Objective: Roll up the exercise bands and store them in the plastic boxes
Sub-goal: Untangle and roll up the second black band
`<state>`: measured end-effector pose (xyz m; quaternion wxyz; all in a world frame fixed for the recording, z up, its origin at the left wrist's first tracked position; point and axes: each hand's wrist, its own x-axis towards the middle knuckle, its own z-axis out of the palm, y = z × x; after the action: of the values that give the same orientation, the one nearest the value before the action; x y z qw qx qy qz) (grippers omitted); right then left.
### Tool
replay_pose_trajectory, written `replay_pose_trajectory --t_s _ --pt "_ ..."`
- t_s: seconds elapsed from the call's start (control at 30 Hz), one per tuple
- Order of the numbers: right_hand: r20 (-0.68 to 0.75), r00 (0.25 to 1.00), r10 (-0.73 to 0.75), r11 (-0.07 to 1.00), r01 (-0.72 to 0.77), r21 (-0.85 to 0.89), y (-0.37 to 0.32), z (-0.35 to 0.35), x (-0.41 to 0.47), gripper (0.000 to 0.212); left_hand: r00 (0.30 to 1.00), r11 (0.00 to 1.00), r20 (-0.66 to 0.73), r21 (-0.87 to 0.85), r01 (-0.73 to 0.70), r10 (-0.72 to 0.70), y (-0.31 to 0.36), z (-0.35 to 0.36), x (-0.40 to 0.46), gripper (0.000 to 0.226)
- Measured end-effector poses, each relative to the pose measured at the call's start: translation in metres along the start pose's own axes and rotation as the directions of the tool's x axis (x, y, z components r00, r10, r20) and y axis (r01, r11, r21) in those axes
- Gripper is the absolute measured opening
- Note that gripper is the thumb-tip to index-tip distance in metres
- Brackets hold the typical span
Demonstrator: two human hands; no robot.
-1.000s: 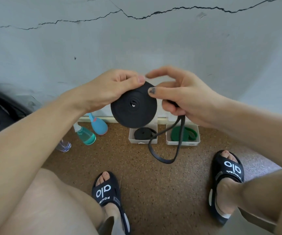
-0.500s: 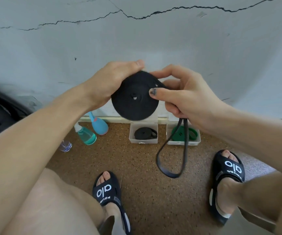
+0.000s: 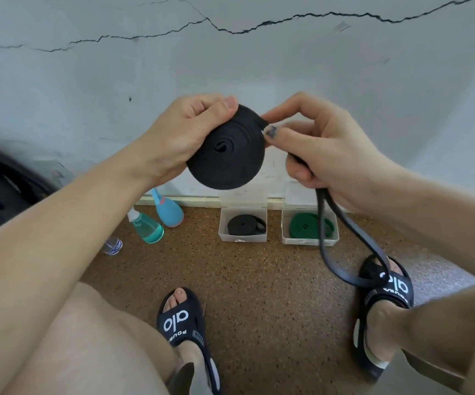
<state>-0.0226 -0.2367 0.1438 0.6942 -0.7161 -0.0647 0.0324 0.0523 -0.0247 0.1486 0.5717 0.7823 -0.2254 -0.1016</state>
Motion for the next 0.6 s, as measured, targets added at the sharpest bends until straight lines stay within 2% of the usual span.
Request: replay_pose_trajectory --t_s 0.1,0.17,0.2,0.27,0.33,0.37,0.43,0.47,0.53,0.6 --pt "-0.069 0.997 -0.034 0.997 0.038 0.060 0.008 0.010 -0.004 0.020 0.993 0.998 -0.118 -0.054 -0.016 0.009 0.003 0.014 0.004 0.035" --pt "-0.100 0.994 -0.035 0.995 0.044 0.089 0.011 0.012 -0.005 0.024 0.990 0.998 -0.137 -0.067 0.011 -0.021 0.005 0.019 0.005 0.034" --pt "-0.094 0.995 -0.026 0.994 0.036 0.099 0.011 0.011 -0.005 0.024 0.994 0.998 -0.103 -0.047 0.041 -0.046 0.006 0.018 0.005 0.032" --pt "-0.024 1.000 0.001 0.995 0.002 0.099 0.010 0.008 -0.002 0.023 0.992 0.993 0.073 0.068 0.099 -0.104 0.009 0.012 0.003 0.029" --pt "0.077 0.996 0.046 0.996 -0.051 0.068 0.008 0.005 0.002 0.023 0.956 0.974 0.236 0.181 0.133 -0.174 0.010 0.010 -0.003 0.027" --pt "0.120 0.990 0.080 0.995 -0.086 0.049 0.007 0.004 0.003 0.024 0.947 0.969 0.258 0.205 0.137 -0.189 0.009 0.009 -0.005 0.031" --pt "0.171 0.978 0.122 0.991 -0.128 0.029 0.004 0.000 0.006 0.029 0.961 0.978 0.225 0.166 0.128 -0.164 0.008 0.008 -0.006 0.034" --pt "0.170 0.979 0.112 0.993 -0.118 0.027 0.001 -0.004 0.007 0.030 0.972 0.986 0.188 0.120 0.117 -0.138 0.007 0.007 -0.006 0.029" --pt "0.098 0.993 0.058 0.998 -0.058 -0.001 -0.005 -0.015 0.009 0.026 0.993 0.995 0.058 0.036 0.098 -0.100 0.006 0.001 -0.005 0.017" --pt "0.013 1.000 0.002 1.000 -0.002 -0.023 -0.009 -0.022 0.008 0.016 0.996 0.997 -0.035 0.007 0.080 -0.079 0.005 -0.004 -0.005 0.016"
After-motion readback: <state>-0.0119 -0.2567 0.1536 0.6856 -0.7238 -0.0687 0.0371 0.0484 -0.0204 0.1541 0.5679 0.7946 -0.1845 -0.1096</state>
